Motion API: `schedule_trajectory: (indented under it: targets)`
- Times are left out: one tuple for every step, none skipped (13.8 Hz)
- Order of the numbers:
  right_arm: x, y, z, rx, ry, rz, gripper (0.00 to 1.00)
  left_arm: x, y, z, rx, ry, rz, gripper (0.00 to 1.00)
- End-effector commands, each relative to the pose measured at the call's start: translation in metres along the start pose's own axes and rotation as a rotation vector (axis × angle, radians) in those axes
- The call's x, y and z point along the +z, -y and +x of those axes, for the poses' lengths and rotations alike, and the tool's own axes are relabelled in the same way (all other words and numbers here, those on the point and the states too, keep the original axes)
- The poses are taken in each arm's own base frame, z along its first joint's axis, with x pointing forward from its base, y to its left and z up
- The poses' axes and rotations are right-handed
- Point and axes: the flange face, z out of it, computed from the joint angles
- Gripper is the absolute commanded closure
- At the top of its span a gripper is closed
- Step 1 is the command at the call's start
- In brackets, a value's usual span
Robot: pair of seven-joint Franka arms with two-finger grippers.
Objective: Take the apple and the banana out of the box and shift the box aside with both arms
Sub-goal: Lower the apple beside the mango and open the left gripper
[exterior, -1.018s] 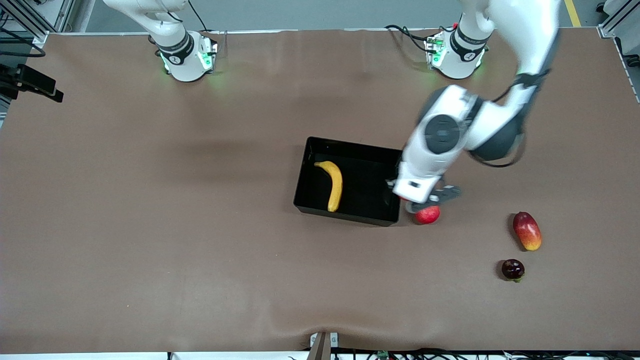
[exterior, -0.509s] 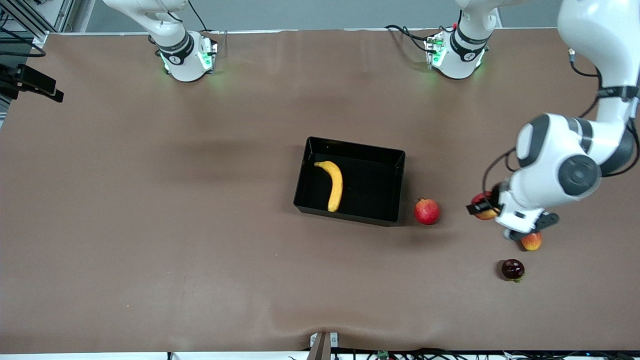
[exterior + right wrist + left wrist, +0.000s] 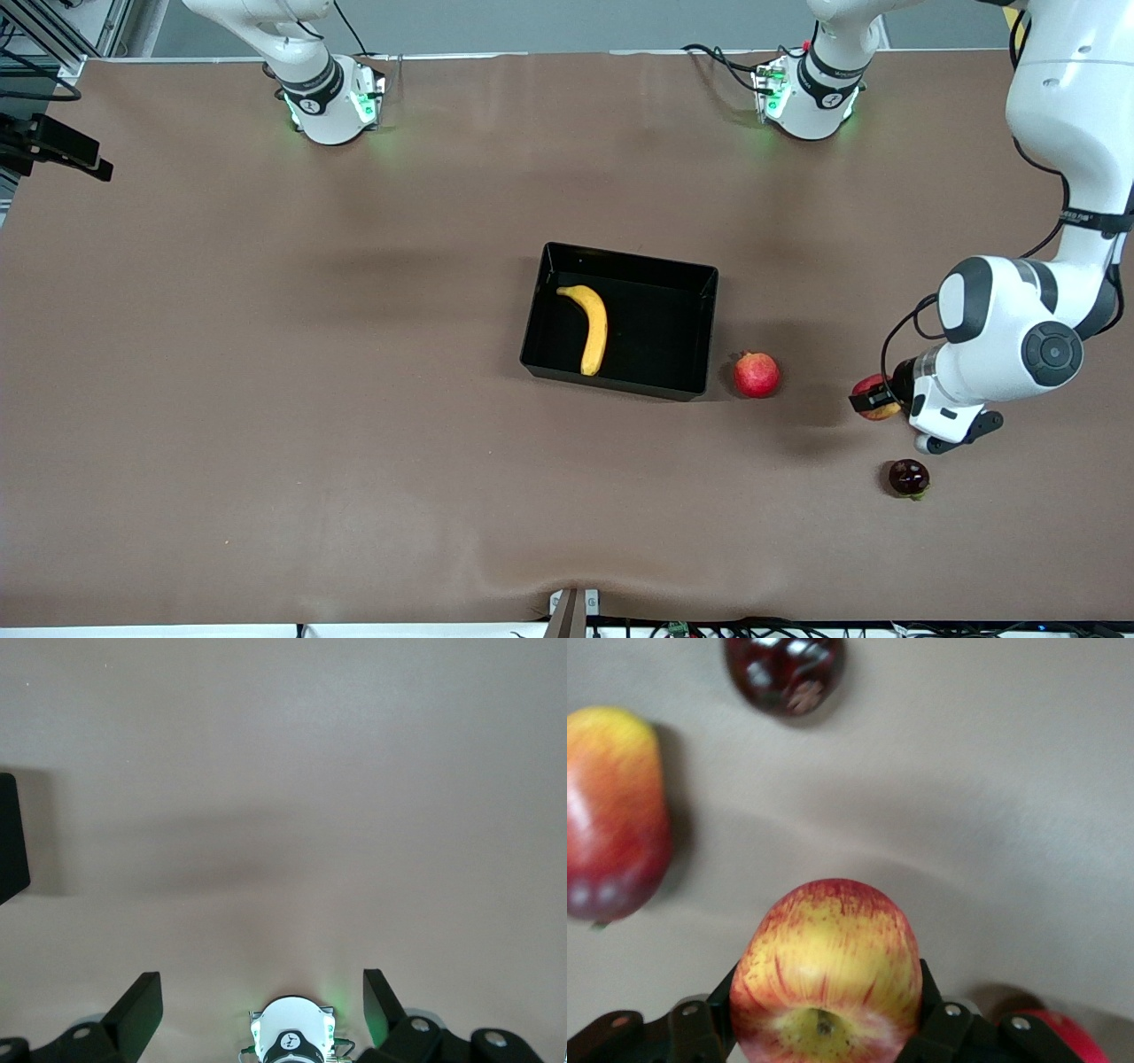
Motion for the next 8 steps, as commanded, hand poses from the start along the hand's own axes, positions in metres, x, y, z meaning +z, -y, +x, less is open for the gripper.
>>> schedule_trajectory:
  targets:
    - [-0.003, 0.003, -0.003, 0.006, -0.004, 0.0, 0.0, 0.014, -0.023, 0.013, 0.028, -0.012, -0.022, 1.0]
    - [-0.003, 0.004, -0.002, 0.005, -0.005, 0.0, 0.0, 0.023, -0.03, 0.011, 0.038, -0.005, -0.017, 1.0]
    - [-0.001, 0.009, -0.001, -0.003, -0.002, -0.002, 0.0, 0.025, -0.029, 0.016, 0.039, -0.019, -0.008, 1.0]
    - [-0.001, 0.014, 0.0, -0.012, -0.008, -0.003, 0.0, 0.031, -0.027, 0.018, 0.047, -0.02, 0.006, 1.0]
    - [0.004, 0.018, 0.005, -0.021, -0.001, -0.005, 0.0, 0.036, -0.023, 0.019, 0.055, -0.024, 0.027, 1.0]
    - [0.009, 0.022, 0.009, -0.028, 0.01, -0.007, 0.0, 0.046, -0.018, 0.021, 0.054, -0.021, 0.035, 1.0]
    - [0.014, 0.03, 0.014, -0.041, 0.016, -0.011, 0.0, 0.056, -0.017, 0.021, 0.049, -0.017, 0.032, 1.0]
    - [0.017, 0.033, 0.017, -0.047, 0.018, -0.012, 0.0, 0.064, -0.017, 0.021, 0.047, -0.016, 0.026, 1.0]
